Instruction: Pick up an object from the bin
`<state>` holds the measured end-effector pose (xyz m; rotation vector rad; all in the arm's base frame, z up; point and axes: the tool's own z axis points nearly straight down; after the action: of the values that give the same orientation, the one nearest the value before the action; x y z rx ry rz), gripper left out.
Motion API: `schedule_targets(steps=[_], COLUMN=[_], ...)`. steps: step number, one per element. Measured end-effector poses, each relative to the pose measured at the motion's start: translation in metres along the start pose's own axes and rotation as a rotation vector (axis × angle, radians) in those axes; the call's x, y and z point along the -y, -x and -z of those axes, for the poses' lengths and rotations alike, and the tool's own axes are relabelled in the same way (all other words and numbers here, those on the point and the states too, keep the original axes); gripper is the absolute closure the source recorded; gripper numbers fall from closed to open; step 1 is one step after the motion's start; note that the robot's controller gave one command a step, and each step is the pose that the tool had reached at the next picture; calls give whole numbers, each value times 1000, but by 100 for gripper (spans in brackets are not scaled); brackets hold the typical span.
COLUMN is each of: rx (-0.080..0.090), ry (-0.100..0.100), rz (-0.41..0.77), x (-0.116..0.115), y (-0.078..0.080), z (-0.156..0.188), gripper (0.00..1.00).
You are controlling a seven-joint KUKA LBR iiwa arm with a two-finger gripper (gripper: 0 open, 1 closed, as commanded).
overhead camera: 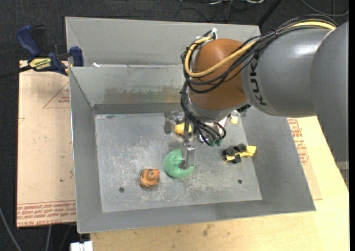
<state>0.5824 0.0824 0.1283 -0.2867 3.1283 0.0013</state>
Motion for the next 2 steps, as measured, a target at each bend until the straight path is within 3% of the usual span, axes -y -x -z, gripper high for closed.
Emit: schedule_targets(steps=[1, 2], rx=[4, 9], ry=[0, 3], rz=[-131, -164], x=[2, 58], y=[-8, 9], z=[-1, -56], gripper=[0, 0])
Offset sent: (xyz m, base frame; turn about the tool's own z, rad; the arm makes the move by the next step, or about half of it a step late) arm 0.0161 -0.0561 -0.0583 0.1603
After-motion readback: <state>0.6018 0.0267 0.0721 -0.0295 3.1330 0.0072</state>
